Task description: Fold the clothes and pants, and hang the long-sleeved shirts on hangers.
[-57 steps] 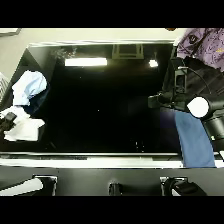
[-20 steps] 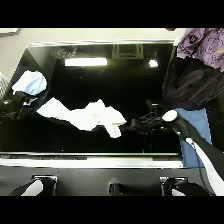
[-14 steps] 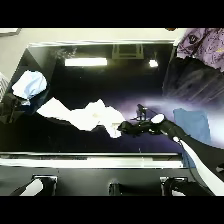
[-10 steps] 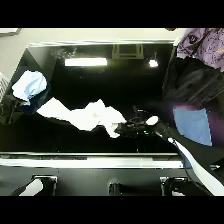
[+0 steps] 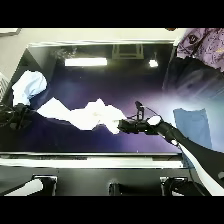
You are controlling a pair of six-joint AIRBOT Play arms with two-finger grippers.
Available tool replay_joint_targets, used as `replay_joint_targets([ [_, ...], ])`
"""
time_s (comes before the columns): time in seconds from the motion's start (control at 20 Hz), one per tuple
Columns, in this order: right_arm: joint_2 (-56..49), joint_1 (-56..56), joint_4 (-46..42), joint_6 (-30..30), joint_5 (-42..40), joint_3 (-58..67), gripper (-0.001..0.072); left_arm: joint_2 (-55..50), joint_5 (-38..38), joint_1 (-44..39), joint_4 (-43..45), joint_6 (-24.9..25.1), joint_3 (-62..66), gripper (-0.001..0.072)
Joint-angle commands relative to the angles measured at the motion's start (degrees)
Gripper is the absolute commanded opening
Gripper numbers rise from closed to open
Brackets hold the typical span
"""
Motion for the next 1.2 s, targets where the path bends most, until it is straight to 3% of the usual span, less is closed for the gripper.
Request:
replay_joint_targets([
  [0.0,1.92,-0.11,-0.13,0.22,-0.2,0.04,0.0027,-6.21,4.61,0.07,-6.12,4.35,-0.52,0.0664],
  [0.25,2.71,-0.11,-0.09,0.74,-0.17,0.04,0.0028,-12.09,9.35,-1.68,-14.29,7.98,-0.46,0.0625],
  [0.4,2.89,-0.11,-0.15,1.53,0.28,0.04,0.0027,-13.51,12.26,-3.15,-18.12,8.76,-0.44,0.0319],
  [0.45,3.3,-0.11,-0.33,1.53,0.35,0.04,0.0027,-13.44,12.26,-3.1,-20.41,10.73,-0.42,0.0039],
  [0.55,5.25,-0.11,-1.81,1.57,-0.5,0.04,0.0027,-12.98,11.02,-3.08,-24.2,14.49,1.14,0.0015],
  [0.65,8.48,-0.13,-6.86,4.59,-2.01,1.14,0.0027,-11.52,7.98,-3.1,-24.26,14.8,4.85,0.0013],
  [0.8,14.19,-0.13,-25.38,14.67,-1.36,8.87,0.0026,-6.95,4.13,-3.1,-24.22,14.82,13.68,0.0012],
  [0.95,18.86,-0.11,-47.45,23.47,4.33,22.8,0.0026,-1.01,0.68,-3.13,-23.54,14.78,24.9,0.0012],
  [1.05,21.07,-0.11,-57.33,24.44,10.21,32.98,0.0027,3.52,-1.95,-3.1,-22.25,14.43,31.23,0.0013],
  [1.15,23.28,-0.11,-62.47,24.04,16.31,42.12,0.0027,8.55,-5.22,-3.13,-18.53,10.95,35.15,0.0013],
])
